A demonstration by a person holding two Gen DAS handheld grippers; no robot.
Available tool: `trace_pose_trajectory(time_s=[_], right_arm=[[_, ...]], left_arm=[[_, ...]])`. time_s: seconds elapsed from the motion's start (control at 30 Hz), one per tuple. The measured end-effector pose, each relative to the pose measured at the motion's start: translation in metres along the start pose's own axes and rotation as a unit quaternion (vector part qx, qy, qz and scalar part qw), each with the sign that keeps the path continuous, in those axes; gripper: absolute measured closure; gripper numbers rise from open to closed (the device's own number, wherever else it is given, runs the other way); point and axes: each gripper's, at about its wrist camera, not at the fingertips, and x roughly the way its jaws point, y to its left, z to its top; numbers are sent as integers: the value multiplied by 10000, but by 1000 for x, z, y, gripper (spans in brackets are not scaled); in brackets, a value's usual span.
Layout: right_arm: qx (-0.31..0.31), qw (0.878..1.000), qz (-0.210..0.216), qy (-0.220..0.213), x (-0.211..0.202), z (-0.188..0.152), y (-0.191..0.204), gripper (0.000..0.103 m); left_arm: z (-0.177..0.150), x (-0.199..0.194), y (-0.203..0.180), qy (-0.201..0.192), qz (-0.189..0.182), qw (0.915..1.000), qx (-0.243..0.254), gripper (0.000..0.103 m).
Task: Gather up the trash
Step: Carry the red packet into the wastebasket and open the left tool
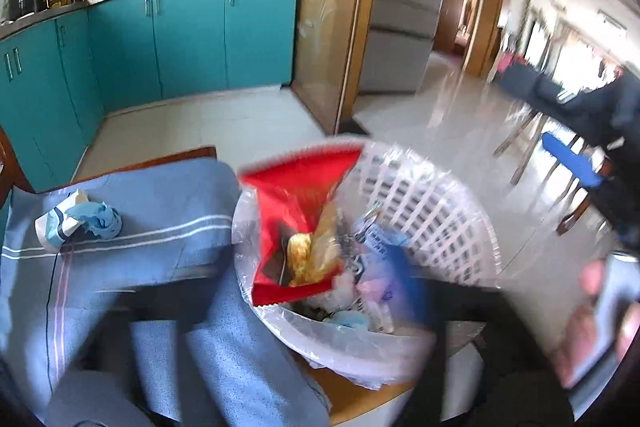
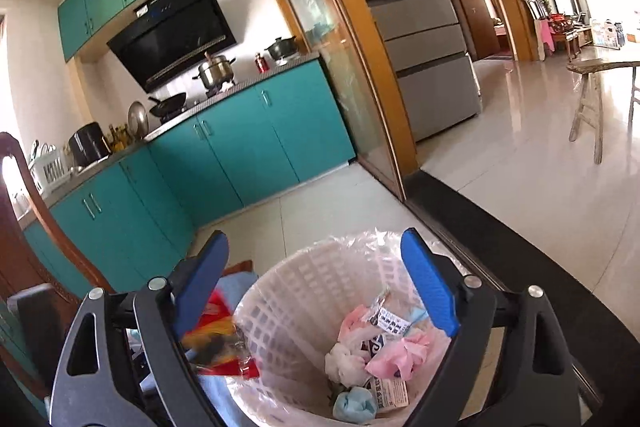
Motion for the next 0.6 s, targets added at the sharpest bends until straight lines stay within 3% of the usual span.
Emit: trace_pose_trajectory(time_s=[0.13, 0.4, 0.6], right_arm=[[-85, 9999, 60, 49, 2, -2, 5, 17], [-417, 9979, 394, 313, 5, -14, 35, 17], [-1025, 9906, 768, 489, -1, -38, 87, 16]], left_arm=[[-14, -12, 11, -115, 316, 9993, 150, 3], [-52, -92, 94, -552, 1017, 9933, 52, 3], [-84, -150, 161, -778, 1464, 9851, -461, 3]])
